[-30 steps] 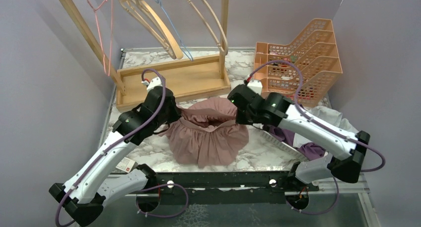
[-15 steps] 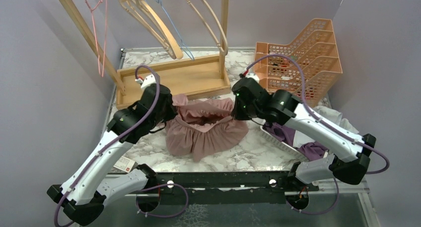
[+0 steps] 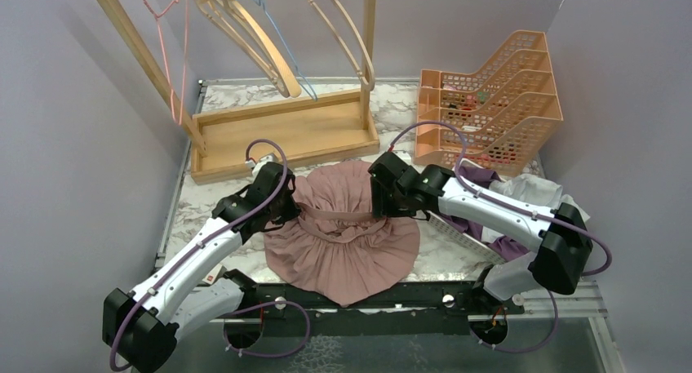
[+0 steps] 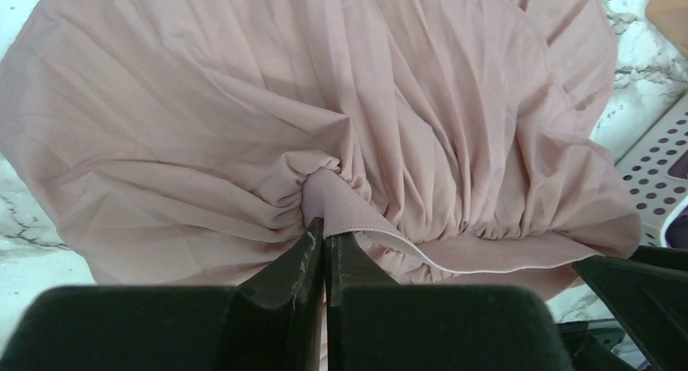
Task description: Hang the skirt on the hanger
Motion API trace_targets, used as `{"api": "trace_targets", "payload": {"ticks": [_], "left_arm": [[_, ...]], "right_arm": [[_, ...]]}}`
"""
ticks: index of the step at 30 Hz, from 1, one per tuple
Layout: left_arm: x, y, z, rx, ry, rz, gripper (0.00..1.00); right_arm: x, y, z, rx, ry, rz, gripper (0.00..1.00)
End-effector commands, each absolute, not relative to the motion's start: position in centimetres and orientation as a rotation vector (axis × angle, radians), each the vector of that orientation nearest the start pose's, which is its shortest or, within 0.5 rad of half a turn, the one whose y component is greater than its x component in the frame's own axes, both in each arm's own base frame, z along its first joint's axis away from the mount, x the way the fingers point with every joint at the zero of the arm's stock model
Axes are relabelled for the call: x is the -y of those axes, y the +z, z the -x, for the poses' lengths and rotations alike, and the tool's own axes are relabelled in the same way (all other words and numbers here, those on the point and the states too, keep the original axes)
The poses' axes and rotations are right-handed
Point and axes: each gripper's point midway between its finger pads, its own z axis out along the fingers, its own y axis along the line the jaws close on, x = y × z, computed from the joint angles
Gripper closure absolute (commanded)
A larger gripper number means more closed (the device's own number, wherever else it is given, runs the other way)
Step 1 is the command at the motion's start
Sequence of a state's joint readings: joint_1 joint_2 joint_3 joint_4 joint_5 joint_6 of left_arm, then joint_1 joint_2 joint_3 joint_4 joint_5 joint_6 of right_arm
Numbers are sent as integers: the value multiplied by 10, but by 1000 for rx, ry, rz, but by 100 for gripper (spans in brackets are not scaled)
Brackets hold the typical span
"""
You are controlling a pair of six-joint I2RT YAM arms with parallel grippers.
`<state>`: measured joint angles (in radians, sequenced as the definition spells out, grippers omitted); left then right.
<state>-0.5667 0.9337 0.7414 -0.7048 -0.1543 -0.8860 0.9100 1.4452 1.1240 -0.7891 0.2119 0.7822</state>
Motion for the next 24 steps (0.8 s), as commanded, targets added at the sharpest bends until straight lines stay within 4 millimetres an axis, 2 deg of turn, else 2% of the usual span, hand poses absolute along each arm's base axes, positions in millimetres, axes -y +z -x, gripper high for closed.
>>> {"api": "trace_targets", "payload": {"ticks": [1,5,9,14,18,22,24], "left_arm": [[145,137,-219,-2415,-507,440,88],[137,136,-220,-2424,-464,438,79],[128,142,-220,-2416,-418,417,69],[131,172,-220,-2346,-475,298,59],[127,216,-225,-2213,-487,197,55],[125,284,-232,-2030,-442,-88,51],[119,318,-238,-1947,-377,-173,43]], "right_arm": [[-256,141,-212,-2621,320,85,37],[-268,159,-213,-2608,387,132,36],[-276,192,-220,-2514,470,213,36],[-295,234,-220,-2348,642,403,35],[-306,255,-215,-2233,763,485,35],[-313,267,-210,-2158,850,513,35],[-316,270,-209,-2137,881,517,35]]}}
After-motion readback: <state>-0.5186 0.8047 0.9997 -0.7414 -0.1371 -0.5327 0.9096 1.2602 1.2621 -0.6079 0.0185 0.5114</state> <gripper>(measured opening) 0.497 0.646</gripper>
